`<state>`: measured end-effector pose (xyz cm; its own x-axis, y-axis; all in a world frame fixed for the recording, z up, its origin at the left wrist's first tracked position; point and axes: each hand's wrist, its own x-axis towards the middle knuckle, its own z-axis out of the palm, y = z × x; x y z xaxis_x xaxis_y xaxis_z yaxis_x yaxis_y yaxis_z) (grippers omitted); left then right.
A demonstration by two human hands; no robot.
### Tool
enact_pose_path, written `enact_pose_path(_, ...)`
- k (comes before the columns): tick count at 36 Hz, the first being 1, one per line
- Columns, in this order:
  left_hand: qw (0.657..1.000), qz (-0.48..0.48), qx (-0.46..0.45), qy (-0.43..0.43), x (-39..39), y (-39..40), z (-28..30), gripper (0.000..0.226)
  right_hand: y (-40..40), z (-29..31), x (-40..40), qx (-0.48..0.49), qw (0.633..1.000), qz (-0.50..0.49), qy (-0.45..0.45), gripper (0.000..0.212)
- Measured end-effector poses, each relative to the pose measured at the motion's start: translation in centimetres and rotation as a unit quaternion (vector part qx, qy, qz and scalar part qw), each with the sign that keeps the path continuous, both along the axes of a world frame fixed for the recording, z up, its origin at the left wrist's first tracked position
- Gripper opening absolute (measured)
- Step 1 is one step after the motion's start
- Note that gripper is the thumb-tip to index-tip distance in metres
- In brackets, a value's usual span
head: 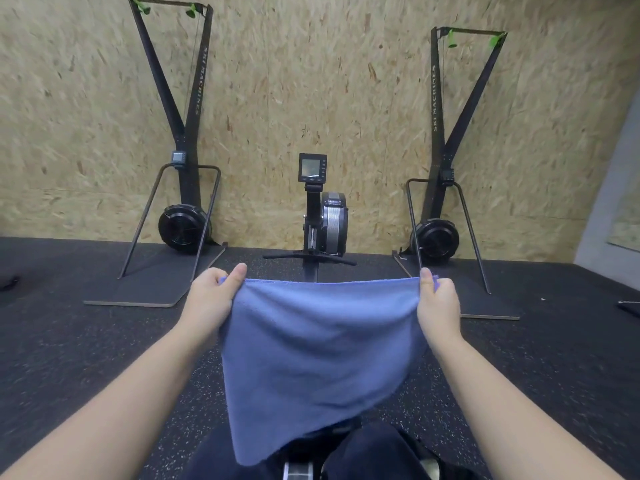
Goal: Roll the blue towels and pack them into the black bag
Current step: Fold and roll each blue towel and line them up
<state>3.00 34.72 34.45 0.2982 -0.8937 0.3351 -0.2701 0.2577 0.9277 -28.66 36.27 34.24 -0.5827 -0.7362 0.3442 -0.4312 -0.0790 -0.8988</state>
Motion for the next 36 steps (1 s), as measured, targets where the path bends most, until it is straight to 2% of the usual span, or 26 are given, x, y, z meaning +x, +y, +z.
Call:
enact_pose_path(4, 0.988, -0.074, 0.041, 0.128, -1.3, 0.3, 0.4, 0.026, 0.0, 0.9, 1.8, 0.036, 0.997, 0.064, -0.036, 0.042)
enact_pose_path(7, 0.971, -0.180, 0.045, 0.148, -2.6, 1.6, 1.3, 0.009, 0.5, 2.0, 3.6, 0.022, 0.989, 0.136, -0.059, 0.047)
enact_pose_path(11, 0.954, -0.289, 0.015, 0.079, -4.0, 4.0, 2.6, 0.011, 1.9, 3.9, 5.8, 0.010, 0.974, 0.227, -0.007, 0.039)
enact_pose_path(14, 0.948, -0.316, -0.019, -0.013, -4.9, 5.1, 3.5, 0.018, 3.1, 5.1, 7.3, 0.000, 0.960, 0.266, 0.090, 0.021)
enact_pose_path(17, 0.935, -0.347, -0.030, -0.065, -5.6, 5.6, 3.9, 0.014, 4.4, 5.9, 8.2, -0.012, 0.947, 0.266, 0.178, 0.012)
enact_pose_path(20, 0.941, -0.306, -0.057, -0.130, -6.0, 5.5, 3.8, 0.018, 5.5, 6.5, 8.7, -0.018, 0.938, 0.263, 0.223, 0.010)
enact_pose_path(24, 0.948, -0.208, -0.117, -0.212, -6.4, 5.7, 3.8, 0.005, 6.3, 6.7, 9.2, -0.005, 0.931, 0.291, 0.220, 0.012)
enact_pose_path(29, 0.920, -0.137, -0.207, -0.304, -6.5, 5.7, 3.7, 0.014, 6.8, 6.8, 9.4, 0.003, 0.922, 0.291, 0.257, 0.016)
enact_pose_path(32, 0.903, -0.109, -0.214, -0.356, -6.3, 5.6, 3.6, 0.033, 7.2, 6.9, 9.4, 0.004, 0.914, 0.287, 0.286, 0.017)
enact_pose_path(36, 0.894, -0.089, -0.221, -0.380, -6.4, 6.1, 3.7, 0.033, 7.6, 7.1, 9.3, 0.013, 0.901, 0.290, 0.321, 0.020)
